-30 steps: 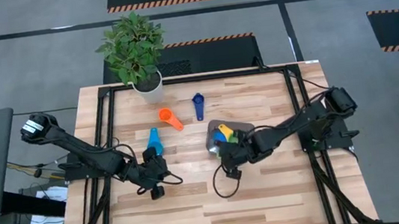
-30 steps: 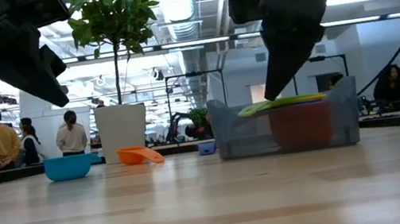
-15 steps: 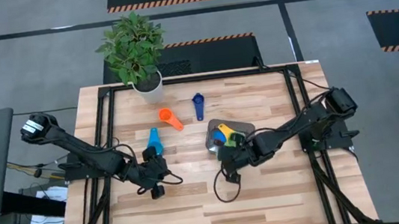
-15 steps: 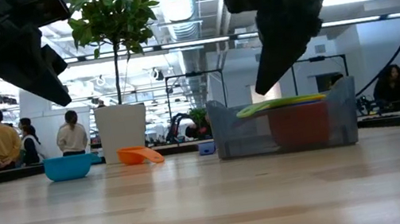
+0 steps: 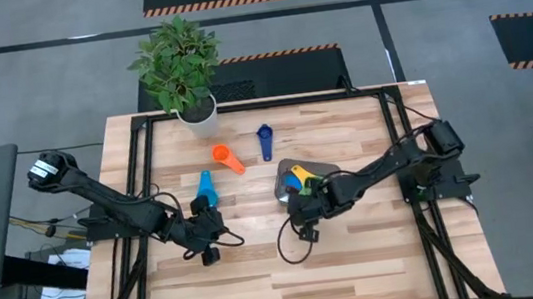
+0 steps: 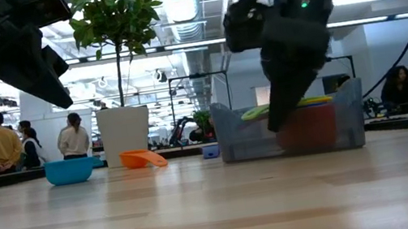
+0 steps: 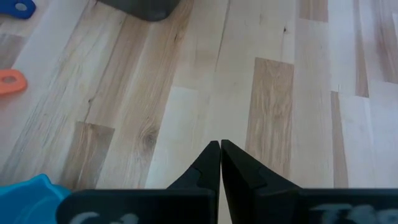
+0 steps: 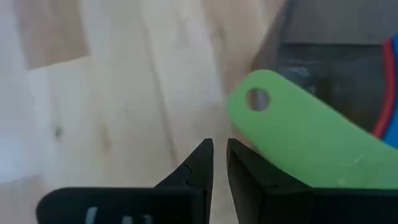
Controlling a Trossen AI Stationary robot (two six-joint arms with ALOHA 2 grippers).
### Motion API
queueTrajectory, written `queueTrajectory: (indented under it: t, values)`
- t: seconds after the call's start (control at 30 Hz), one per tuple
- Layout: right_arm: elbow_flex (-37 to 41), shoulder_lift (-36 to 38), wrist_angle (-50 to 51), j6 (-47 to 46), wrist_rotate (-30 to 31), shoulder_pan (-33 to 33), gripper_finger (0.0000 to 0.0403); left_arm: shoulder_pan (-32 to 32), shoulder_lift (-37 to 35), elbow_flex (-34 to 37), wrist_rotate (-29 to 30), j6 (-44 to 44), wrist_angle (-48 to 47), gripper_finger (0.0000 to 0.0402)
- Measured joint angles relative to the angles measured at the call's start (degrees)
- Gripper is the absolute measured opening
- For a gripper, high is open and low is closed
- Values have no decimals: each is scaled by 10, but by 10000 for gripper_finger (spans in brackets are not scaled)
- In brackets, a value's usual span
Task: Nest measuring cups in basket
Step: Stack the green measuring cup on top of the yellow measuring cup in the black bin, then move the black bin to the bottom center
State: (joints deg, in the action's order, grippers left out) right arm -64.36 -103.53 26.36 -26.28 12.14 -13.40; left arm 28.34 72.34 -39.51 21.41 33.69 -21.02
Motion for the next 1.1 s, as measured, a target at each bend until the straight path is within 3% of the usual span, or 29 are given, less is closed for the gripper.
queueTrajectory:
  t: [0.2, 0.47, 0.77, 0.93, 1.1]
  values:
    - [0, 4, -31, 11, 39, 17, 69, 0, 0, 0, 0, 0, 0, 0]
    - [-1, 16, -54, 11, 158, 27, 69, 0, 0, 0, 1, 0, 8, 0]
    - [-2, 16, -58, 13, 177, 26, 69, 0, 0, 0, 3, 0, 13, 0]
    - [-51, 16, 19, 13, 184, 9, 69, 0, 0, 0, 3, 0, 13, 0]
    - [-112, 17, 198, -31, 180, -19, 69, 0, 0, 0, 3, 0, 13, 0]
